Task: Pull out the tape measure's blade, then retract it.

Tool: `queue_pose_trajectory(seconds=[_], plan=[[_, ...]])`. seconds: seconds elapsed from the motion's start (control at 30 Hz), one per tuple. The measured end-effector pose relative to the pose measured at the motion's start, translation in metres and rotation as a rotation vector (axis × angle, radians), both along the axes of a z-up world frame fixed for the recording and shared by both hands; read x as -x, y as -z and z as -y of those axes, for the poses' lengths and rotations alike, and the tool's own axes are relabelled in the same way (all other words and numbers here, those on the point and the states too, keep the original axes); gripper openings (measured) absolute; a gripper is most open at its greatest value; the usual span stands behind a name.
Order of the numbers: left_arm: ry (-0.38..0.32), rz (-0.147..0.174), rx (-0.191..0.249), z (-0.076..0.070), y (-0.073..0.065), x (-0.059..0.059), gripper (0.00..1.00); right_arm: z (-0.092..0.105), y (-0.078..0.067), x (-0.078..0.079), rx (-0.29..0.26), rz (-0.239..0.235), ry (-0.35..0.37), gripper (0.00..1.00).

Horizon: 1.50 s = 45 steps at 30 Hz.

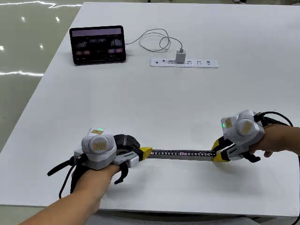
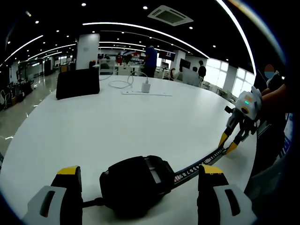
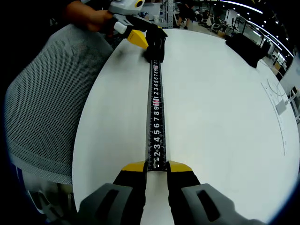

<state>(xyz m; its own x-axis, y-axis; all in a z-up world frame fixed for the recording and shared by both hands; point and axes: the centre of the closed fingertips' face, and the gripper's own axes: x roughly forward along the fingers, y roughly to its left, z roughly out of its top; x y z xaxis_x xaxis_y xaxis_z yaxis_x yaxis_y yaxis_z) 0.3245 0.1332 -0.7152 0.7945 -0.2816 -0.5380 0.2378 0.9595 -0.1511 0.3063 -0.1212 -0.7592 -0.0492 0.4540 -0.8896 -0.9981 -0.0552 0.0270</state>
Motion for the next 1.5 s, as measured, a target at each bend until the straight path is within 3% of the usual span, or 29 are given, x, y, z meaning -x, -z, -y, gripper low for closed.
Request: queue_pose_trajectory(seconds=[0.23, 0.47, 0.57, 0.73, 0.8, 0.97, 1.13, 1.3, 1.5], plan=[[0.005, -0.016, -0.02, -0.001, 0.004, 0.001, 1.0, 0.0, 0.001, -0.001, 0.01, 0.013, -0.03, 0.12], [-0.001, -0.022, -0.004, 0.0, 0.004, 0.002, 0.98, -0.001, 0.001, 0.0, 0.052, 0.024, -0.045, 0.11], [0.002, -0.036, 0.006, 0.002, 0.005, 0.004, 0.95, -0.001, 0.002, -0.001, 0.044, 0.007, 0.023, 0.11], [-0.01, -0.06, 0.015, 0.002, 0.007, 0.006, 0.89, -0.001, 0.002, 0.0, 0.033, -0.001, 0.059, 0.11], [-0.015, -0.063, 0.0, -0.001, 0.009, 0.006, 0.89, -0.001, 0.002, 0.0, 0.035, -0.003, 0.062, 0.11], [-0.054, -0.086, 0.022, -0.004, 0.013, 0.005, 0.84, -0.003, 0.003, 0.001, 0.068, 0.002, 0.05, 0.11], [-0.067, -0.092, 0.022, -0.001, 0.014, 0.005, 0.8, -0.003, 0.003, -0.001, 0.081, -0.017, 0.095, 0.1], [-0.086, -0.1, 0.022, -0.002, 0.017, 0.004, 0.72, -0.004, 0.004, 0.001, 0.119, 0.005, 0.059, 0.1], [-0.105, -0.108, 0.002, -0.002, 0.019, 0.002, 0.71, -0.003, 0.003, 0.0, 0.117, -0.014, 0.078, 0.1]])
